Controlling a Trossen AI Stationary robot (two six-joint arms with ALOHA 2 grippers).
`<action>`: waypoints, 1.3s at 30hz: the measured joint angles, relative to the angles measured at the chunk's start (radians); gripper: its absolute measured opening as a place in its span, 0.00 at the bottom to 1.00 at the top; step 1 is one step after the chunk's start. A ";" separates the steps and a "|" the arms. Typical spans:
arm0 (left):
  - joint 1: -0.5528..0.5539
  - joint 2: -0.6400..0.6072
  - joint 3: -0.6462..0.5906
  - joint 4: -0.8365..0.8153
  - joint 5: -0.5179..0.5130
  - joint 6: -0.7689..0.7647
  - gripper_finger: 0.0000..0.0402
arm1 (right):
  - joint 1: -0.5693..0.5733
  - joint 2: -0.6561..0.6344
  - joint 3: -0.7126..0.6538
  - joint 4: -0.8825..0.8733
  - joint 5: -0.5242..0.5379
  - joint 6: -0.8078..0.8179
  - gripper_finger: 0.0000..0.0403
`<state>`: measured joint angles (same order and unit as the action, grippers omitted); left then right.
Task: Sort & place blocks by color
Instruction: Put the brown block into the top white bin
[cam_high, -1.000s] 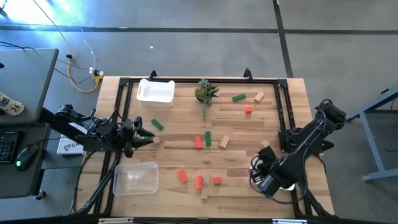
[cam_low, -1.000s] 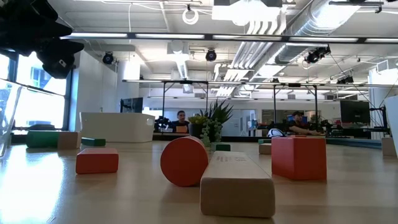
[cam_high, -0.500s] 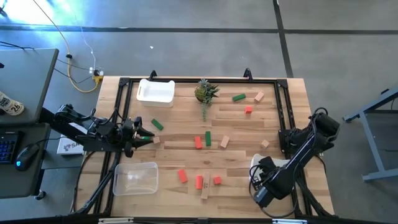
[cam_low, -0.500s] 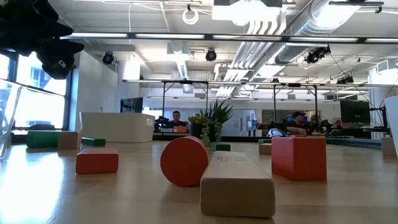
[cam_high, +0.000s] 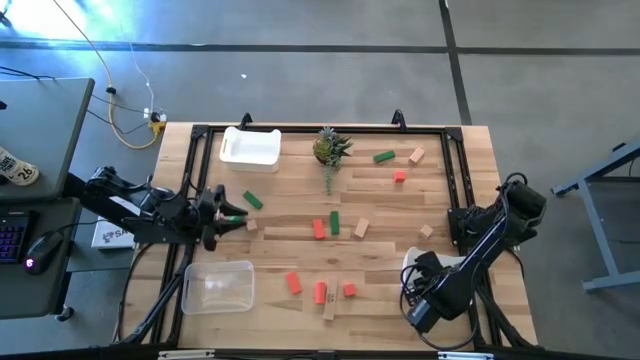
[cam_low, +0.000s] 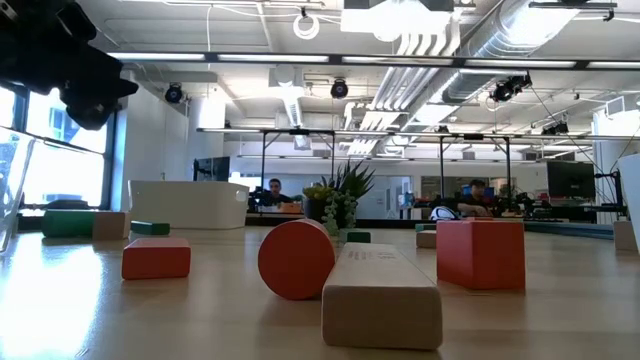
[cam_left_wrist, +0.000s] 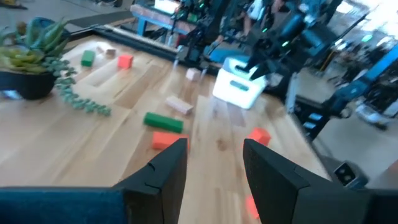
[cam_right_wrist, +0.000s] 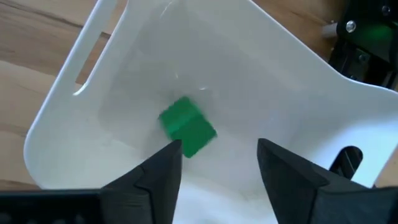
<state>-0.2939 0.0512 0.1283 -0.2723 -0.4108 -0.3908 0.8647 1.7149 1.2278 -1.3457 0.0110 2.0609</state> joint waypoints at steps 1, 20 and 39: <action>0.000 0.013 0.014 -0.017 -0.007 0.000 0.36 | -0.001 0.000 0.000 0.000 0.010 -0.001 0.50; 0.000 0.468 0.331 -0.364 -0.073 -0.122 0.36 | -0.016 -0.010 0.029 -0.072 0.185 -0.012 0.51; 0.135 0.685 0.430 -0.405 0.064 -0.103 0.60 | -0.021 -0.011 0.127 -0.207 0.382 0.000 0.51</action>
<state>-0.1589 0.7361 0.5583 -0.6769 -0.3463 -0.4938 0.8440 1.7039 1.3548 -1.5530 0.3935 2.0605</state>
